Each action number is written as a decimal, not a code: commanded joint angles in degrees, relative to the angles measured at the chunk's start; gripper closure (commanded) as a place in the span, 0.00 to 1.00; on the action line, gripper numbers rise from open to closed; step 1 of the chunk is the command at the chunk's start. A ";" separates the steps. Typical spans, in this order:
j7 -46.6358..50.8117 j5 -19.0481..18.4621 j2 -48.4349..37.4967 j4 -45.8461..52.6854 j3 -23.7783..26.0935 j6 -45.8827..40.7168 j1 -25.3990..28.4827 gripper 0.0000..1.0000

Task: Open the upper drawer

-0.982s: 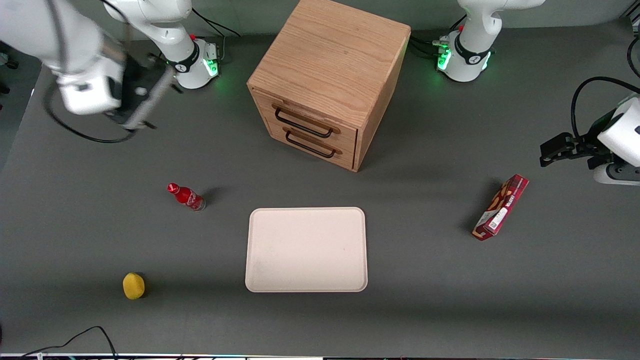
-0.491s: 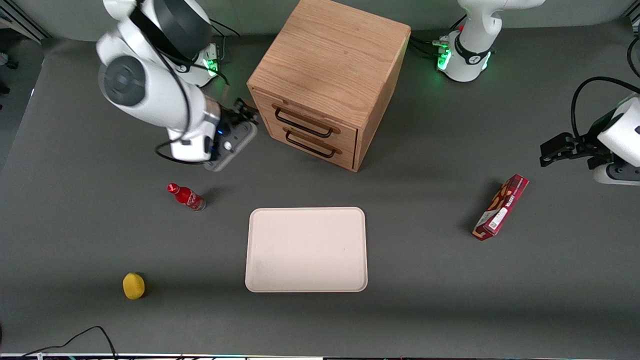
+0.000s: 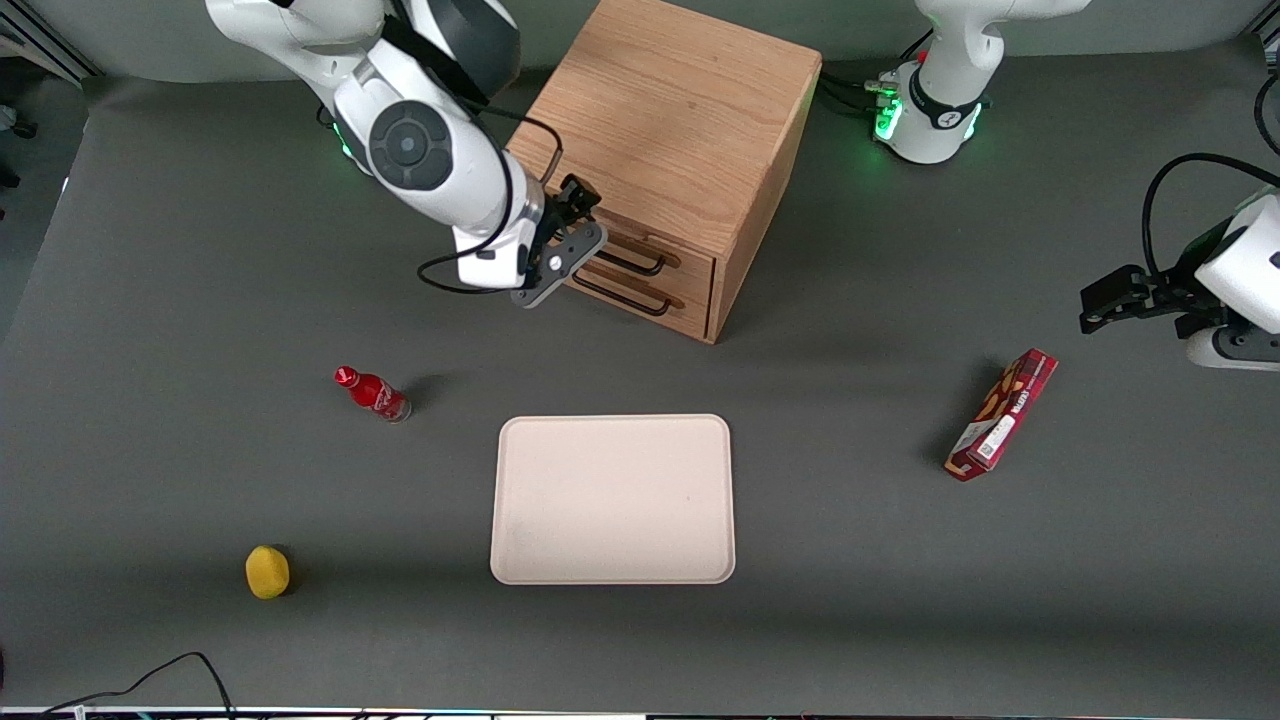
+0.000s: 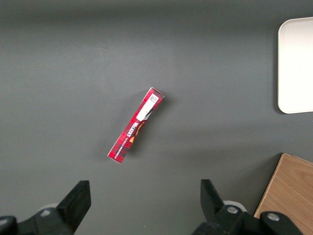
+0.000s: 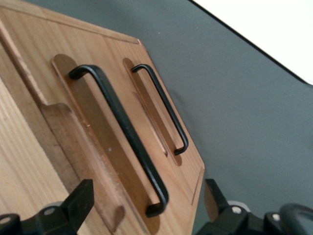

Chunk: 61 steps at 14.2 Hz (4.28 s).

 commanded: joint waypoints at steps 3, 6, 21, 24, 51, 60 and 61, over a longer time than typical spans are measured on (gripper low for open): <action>0.13 -0.36 -1.05 -3.68 0.46 4.75 -1.12 0.00; -2.06 -1.95 -0.09 -3.51 0.28 5.19 -1.38 0.00; -1.46 -7.13 1.32 -4.30 1.69 9.33 -0.24 0.00; -0.93 -6.52 1.85 -4.30 1.69 9.33 -0.24 0.00; -7.78 -20.58 20.82 17.66 -7.45 5.82 0.20 0.00; -8.67 -20.85 22.86 23.38 -8.86 0.65 0.29 0.00; -8.49 -20.50 22.33 24.00 -8.77 -0.68 0.29 0.00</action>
